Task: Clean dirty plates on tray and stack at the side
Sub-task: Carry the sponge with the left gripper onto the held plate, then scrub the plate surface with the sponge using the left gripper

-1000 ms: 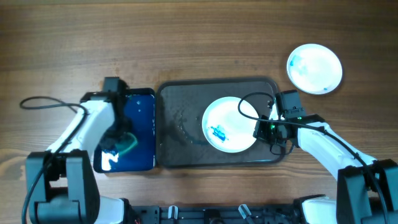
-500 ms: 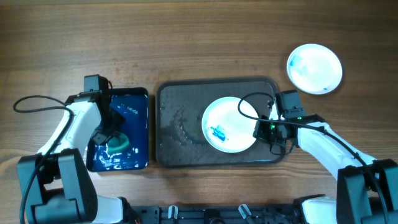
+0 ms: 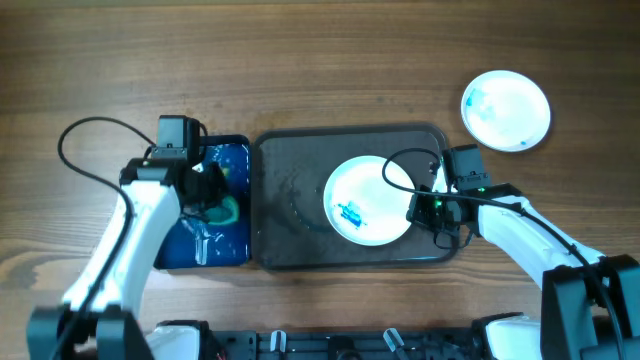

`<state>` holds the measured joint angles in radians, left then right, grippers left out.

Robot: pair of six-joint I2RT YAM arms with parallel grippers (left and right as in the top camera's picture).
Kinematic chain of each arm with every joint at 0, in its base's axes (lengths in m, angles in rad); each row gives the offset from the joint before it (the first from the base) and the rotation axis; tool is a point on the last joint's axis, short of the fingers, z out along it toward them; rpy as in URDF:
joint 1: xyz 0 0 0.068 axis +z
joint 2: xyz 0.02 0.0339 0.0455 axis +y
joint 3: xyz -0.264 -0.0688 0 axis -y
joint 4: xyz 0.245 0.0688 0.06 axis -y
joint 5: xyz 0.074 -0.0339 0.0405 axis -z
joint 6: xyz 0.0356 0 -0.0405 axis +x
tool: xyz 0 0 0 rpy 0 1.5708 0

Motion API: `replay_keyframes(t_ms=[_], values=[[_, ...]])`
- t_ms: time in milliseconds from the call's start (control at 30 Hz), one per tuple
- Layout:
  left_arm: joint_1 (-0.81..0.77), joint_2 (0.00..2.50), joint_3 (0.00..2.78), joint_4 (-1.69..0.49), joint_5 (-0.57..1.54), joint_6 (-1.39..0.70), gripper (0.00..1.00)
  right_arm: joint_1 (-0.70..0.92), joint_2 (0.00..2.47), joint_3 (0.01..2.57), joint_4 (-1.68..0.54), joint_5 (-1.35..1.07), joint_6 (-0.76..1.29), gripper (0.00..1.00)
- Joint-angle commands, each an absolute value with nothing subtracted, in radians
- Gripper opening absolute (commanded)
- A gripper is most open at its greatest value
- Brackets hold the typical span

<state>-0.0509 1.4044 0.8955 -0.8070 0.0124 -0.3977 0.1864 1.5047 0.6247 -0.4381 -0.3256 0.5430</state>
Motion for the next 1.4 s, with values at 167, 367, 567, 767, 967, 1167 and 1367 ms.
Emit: replay_keyframes(t_ms=[167,367,567,767,967,1167,1367], values=[[-0.070,1.322,0.897,-0.845,-0.004,-0.362,0.04,0.193,1.549,0.602,-0.456,-0.315,0.511,0.05],[-0.091,1.322,0.912,-0.805,0.198,-0.368,0.04,0.193,1.549,0.602,-0.452,-0.315,0.501,0.05],[-0.236,1.322,0.930,-0.739,0.267,-0.408,0.04,0.194,1.549,0.602,-0.449,-0.316,0.497,0.05],[-0.359,1.348,0.930,-0.636,0.400,-0.484,0.04,0.196,1.549,0.602,-0.352,-0.417,0.492,0.05],[-0.390,1.473,0.930,-0.582,0.503,-0.485,0.04,0.278,1.549,0.602,-0.252,-0.441,0.566,0.05],[-0.449,1.539,0.930,-0.456,0.527,-0.479,0.04,0.380,1.549,0.602,-0.225,-0.334,0.659,0.05],[-0.475,1.723,0.929,-0.441,0.437,-0.510,0.04,0.419,1.549,0.602,-0.196,-0.329,0.691,0.05]])
